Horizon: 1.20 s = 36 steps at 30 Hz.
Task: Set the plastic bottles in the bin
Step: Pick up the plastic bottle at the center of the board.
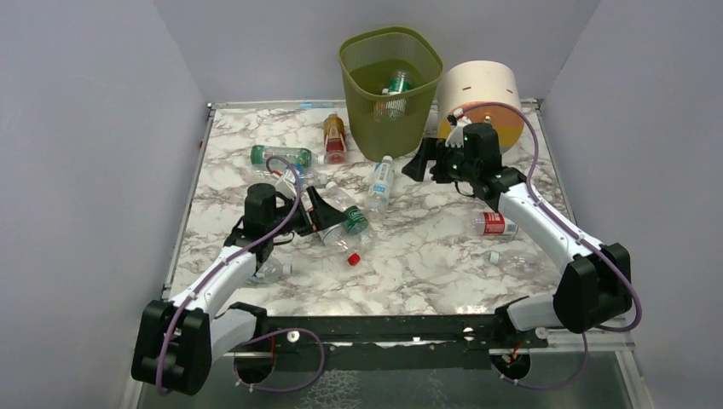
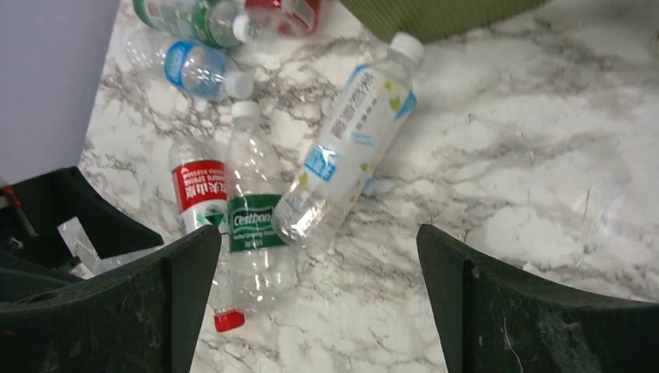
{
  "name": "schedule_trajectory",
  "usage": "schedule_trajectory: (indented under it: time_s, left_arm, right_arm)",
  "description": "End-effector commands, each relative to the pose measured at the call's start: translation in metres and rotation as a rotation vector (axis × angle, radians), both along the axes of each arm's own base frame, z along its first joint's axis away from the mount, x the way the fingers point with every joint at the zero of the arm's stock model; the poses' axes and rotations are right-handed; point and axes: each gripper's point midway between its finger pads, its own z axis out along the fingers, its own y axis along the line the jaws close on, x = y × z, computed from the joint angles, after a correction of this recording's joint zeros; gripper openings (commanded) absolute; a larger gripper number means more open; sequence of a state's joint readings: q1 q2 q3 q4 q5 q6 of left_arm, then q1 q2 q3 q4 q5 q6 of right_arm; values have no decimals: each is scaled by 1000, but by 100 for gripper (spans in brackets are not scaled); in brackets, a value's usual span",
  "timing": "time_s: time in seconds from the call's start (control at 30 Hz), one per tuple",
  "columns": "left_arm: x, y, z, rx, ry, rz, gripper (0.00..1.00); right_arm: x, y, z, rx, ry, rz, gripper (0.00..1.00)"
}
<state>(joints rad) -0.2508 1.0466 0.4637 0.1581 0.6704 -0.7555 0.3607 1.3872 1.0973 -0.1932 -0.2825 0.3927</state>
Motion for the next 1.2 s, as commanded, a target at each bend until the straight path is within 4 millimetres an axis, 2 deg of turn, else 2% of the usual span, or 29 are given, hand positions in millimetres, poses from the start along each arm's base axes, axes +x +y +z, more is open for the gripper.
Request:
schedule_trajectory:
  time_s: [0.0, 0.2, 0.43, 0.67, 0.83, 1.07, 1.17]
  left_arm:
    - [13, -6, 23, -6, -107, -38, 99]
    - [22, -3, 17, 30, -95, -8, 99]
    - [31, 10, 19, 139, -114, 44, 99]
    - [37, 18, 15, 197, -125, 75, 99]
    - [38, 13, 5, 190, -99, 40, 99]
    - [38, 9, 9, 164, -109, 25, 99]
    - [38, 8, 12, 154, -116, 22, 99]
  right_arm:
    - [-16, 0, -17, 33, 88, -2, 99]
    - [-14, 10, -46, 49, 237, -1, 99]
    - [-10, 24, -71, 83, 303, 45, 100]
    - [18, 29, -95, 64, 358, -14, 98]
    - [28, 49, -106, 99, 398, -4, 93]
    - [30, 80, -119, 88, 429, 16, 88]
    - [28, 87, -128, 75, 445, 11, 87]
